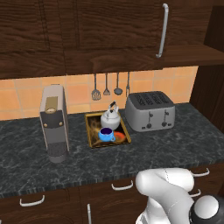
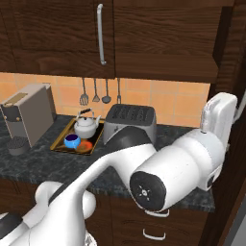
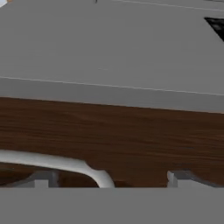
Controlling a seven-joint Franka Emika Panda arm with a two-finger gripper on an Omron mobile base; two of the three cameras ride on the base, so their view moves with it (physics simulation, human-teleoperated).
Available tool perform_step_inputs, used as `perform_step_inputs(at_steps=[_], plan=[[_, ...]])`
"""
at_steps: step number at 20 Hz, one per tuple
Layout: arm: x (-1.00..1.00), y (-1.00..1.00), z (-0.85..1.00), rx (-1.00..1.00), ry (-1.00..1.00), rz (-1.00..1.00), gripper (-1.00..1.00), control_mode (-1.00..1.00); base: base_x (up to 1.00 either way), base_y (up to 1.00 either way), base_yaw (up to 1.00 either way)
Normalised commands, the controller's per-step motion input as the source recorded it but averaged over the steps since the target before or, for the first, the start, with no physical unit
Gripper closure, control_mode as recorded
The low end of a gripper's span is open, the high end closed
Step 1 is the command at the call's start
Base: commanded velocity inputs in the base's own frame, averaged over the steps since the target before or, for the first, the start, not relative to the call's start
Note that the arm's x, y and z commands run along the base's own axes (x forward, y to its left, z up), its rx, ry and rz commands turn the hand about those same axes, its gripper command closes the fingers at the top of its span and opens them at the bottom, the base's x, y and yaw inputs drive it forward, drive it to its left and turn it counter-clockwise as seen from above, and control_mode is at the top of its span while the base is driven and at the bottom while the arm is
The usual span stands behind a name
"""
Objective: Pick the kettle from the counter and place it on the tray. Then pick the mug from the cabinet and place it on the tray. Then close the cabinet doors.
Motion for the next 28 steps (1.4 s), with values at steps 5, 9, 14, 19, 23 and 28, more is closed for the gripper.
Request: perform_step_inputs(at_steps=[5,9,14,19,23,28], plan=[[0.32,0.65,0.10,-0.06,0.14,0.24,-1.00,-1.00,0.00,0.00,0.00],[0.28,0.85,0.01,-0.14,0.15,0.23,-1.00,-1.00,0.00,0.00,0.00],[0.38,0.85,0.00,-0.14,0.09,0.22,-1.00,-1.00,0.00,0.00,0.00],[0.77,0.58,0.02,-0.09,0.00,0.14,-1.00,-1.00,0.00,0.00,0.00],[0.92,0.52,0.00,-0.08,0.00,0.08,-1.00,-1.00,0.00,0.00,0.00],[0.99,0.59,-0.05,-0.11,0.04,0.02,-1.00,-1.00,0.00,0.00,0.00]])
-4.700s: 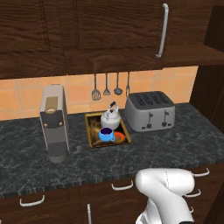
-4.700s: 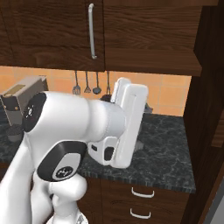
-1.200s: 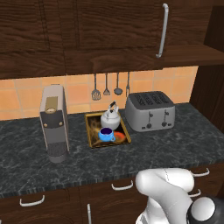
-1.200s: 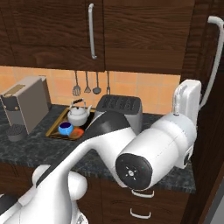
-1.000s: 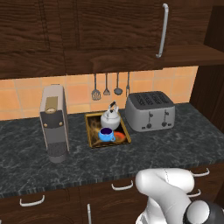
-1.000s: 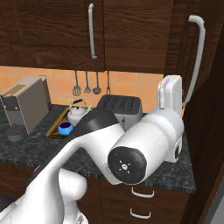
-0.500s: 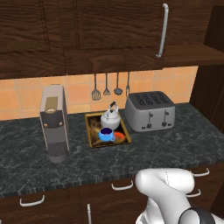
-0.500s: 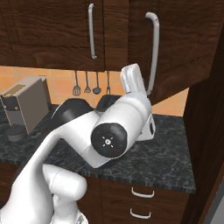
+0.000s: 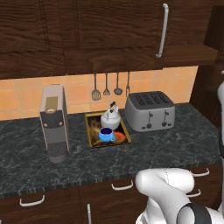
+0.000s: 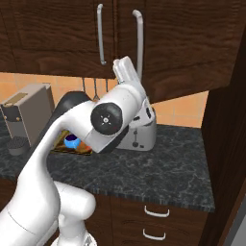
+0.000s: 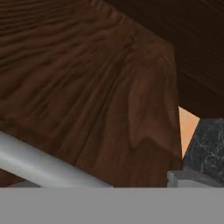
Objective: Pick the kettle from the counter and place it on the tray. Then pick the mug from the cabinet and place it on the tray. Then close the cabinet doors.
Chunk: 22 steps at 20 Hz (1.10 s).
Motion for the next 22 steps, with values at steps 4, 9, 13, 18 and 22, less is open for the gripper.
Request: perform_step_inputs(at_steps=[4,9,13,18,22], plan=[[0.99,0.62,-0.07,-0.10,0.04,0.01,-1.00,-1.00,0.00,0.00,0.00],[1.00,0.56,-0.13,-0.09,0.06,0.02,-1.00,-1.00,0.00,0.00,0.00],[1.00,0.44,-0.15,-0.02,0.11,0.05,-1.00,-1.00,0.00,0.00,0.00],[1.00,0.35,-0.18,0.00,0.18,0.06,-1.00,-1.00,0.00,0.00,0.00],[0.95,0.22,-0.22,0.00,0.14,0.04,-1.00,-1.00,0.00,0.00,0.00]])
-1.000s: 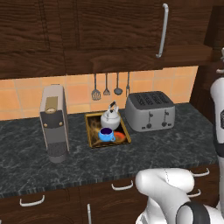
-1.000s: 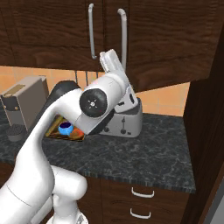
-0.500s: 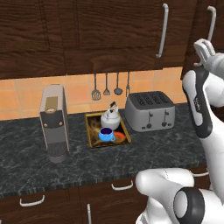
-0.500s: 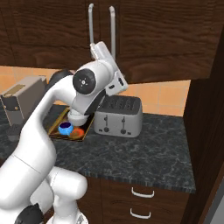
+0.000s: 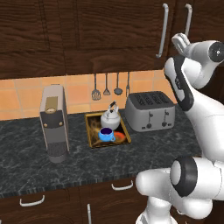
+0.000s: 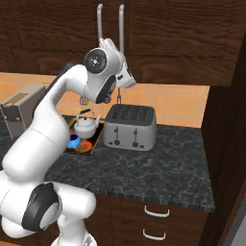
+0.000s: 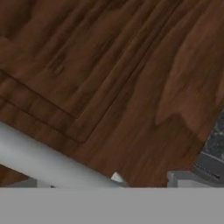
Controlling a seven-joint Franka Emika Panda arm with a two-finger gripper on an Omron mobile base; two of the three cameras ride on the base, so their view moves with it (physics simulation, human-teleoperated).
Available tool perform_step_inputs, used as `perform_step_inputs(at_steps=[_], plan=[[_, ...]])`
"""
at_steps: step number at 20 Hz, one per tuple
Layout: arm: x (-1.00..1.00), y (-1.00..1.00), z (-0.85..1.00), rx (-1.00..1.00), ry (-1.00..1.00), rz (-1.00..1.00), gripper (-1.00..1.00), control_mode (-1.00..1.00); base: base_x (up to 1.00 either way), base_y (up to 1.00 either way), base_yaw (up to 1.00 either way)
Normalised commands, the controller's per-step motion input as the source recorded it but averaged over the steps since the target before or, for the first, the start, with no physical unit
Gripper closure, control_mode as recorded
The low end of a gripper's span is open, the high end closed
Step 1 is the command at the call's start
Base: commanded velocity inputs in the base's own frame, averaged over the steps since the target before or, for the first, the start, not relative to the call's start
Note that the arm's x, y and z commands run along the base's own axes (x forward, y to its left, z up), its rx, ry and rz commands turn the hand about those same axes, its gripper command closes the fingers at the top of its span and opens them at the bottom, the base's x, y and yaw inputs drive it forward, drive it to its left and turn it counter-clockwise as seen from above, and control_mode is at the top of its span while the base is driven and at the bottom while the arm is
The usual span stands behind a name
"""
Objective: Pick the kettle from the counter and place it on the tray. Then pick the mug from the cabinet and place it on the tray. Then close the cabinet doors.
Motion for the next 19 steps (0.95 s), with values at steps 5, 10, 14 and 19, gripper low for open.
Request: perform_step_inputs(at_steps=[5,10,14,19], plan=[[0.94,0.15,-0.27,0.00,0.13,0.00,-1.00,-1.00,0.00,0.00,0.00],[0.63,0.04,-0.19,-0.03,0.05,0.00,-1.00,-1.00,0.00,0.00,0.00],[0.45,0.00,-0.34,-0.10,0.06,0.00,-1.00,-1.00,0.00,0.00,0.00],[0.40,0.00,-0.23,-0.01,0.06,0.00,-1.00,-1.00,0.00,0.00,0.00]])
